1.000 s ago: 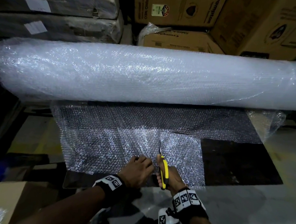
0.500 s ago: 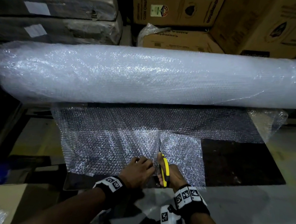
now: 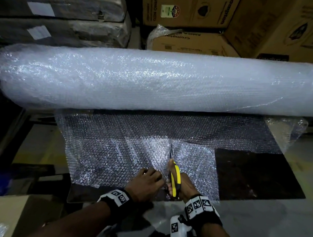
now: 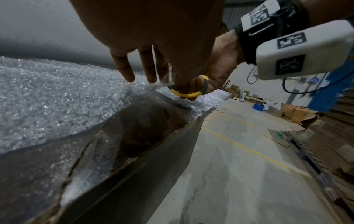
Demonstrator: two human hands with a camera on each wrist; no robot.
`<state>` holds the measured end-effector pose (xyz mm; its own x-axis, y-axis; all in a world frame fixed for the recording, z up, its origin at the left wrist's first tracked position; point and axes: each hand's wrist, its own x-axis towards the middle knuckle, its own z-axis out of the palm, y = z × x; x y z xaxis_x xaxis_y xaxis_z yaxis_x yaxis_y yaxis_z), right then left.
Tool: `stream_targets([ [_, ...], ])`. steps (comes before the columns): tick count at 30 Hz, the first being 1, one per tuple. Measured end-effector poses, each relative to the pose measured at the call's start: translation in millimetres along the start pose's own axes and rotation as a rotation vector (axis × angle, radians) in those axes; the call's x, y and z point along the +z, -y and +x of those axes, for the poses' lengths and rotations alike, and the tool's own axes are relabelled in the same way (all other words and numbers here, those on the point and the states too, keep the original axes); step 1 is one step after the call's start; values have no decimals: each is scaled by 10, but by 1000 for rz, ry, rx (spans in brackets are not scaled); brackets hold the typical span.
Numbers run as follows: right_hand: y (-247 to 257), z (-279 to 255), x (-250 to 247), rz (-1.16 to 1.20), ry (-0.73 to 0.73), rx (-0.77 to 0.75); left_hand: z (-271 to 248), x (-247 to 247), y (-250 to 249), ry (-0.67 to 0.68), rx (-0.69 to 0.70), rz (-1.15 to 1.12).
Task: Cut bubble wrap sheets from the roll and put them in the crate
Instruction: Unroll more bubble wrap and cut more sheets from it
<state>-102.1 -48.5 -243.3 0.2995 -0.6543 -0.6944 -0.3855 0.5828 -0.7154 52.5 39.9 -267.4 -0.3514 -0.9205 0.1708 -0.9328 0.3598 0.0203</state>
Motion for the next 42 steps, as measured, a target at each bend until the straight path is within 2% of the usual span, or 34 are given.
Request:
stream_targets([
  [7,-30,82,8,-85,-51,-50,17,12,-3,30,-7,-35],
  [11,-16,133,33,-11,-18,-11,23,56,9,52,-17,-37],
  [22,45,114,-60,-63,-49,-10,7,48,21,53,20,-55],
  [29,32,91,-81,-2,20,74,-26,51,33,23,0,-51],
  [35,130,56,-128,33,119,79,-2,79,-27,-33,-39,-119],
  [38,142,39,-165,45,130,79,8,80,-77,-39,50,-129],
  [42,110,40,-205,21,140,86,-24,164,-151,78,192,-94],
])
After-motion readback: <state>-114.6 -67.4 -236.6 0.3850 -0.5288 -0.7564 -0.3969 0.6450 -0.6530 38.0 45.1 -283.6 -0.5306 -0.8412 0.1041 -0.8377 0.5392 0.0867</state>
